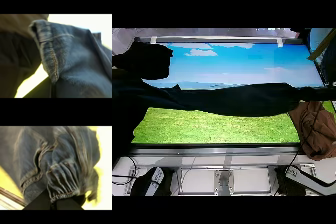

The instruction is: Fold the clothes and pants, and hang the long-sleeved shirts on hangers.

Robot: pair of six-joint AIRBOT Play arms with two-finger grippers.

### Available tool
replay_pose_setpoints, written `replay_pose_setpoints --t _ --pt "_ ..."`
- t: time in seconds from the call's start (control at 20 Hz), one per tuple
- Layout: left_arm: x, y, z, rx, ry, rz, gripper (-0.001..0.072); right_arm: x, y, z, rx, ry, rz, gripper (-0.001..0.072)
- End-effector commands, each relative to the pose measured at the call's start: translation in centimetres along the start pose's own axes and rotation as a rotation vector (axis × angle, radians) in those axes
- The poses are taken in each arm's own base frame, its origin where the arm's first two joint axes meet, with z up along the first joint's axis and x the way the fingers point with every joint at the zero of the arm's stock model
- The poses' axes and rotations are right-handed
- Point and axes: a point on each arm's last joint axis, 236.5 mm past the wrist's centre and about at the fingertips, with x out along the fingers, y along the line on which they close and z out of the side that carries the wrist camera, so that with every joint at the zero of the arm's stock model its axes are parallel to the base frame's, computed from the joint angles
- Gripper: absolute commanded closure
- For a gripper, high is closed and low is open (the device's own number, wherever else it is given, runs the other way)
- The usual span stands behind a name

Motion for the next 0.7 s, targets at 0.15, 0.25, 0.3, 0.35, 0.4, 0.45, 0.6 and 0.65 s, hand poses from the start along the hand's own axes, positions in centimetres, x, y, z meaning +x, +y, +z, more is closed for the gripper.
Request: replay_pose_setpoints --t 0.15,0.25,0.3,0.35,0.4,0.45,0.6,0.65 --pt "-1.3 6.4 -2.9 -0.039 0.036 0.201 0.0685 -6.1 -5.9 -5.8 0.178 0.024 -0.242 0.0672" --pt "-0.1 7.6 -5.4 -0.083 0.095 0.215 0.0685 -4.8 -6.8 -8.1 0.257 0.057 -0.208 0.0672" --pt "0.5 7.7 -6.7 -0.093 0.128 0.215 0.0685 -3.9 -6.7 -9.2 0.28 0.084 -0.183 0.0672" --pt "1.1 7.7 -8.1 -0.1 0.167 0.208 0.0684 -2.9 -6.1 -10.5 0.303 0.121 -0.141 0.0672" --pt "1.7 7.6 -9.4 -0.105 0.199 0.203 0.0685 -2.1 -5.5 -11.7 0.319 0.151 -0.104 0.0672" --pt "2.4 7.5 -10.8 -0.11 0.233 0.198 0.0685 -1.4 -5.1 -13.1 0.334 0.186 -0.08 0.0672" --pt "4.6 8.2 -14.0 -0.103 0.275 0.218 0.0685 -0.5 -5.6 -18.1 0.345 0.34 -0.092 0.0672" --pt "5.4 8.5 -14.3 -0.097 0.256 0.226 0.0685 -0.8 -6.3 -19.7 0.355 0.397 -0.126 0.0673"
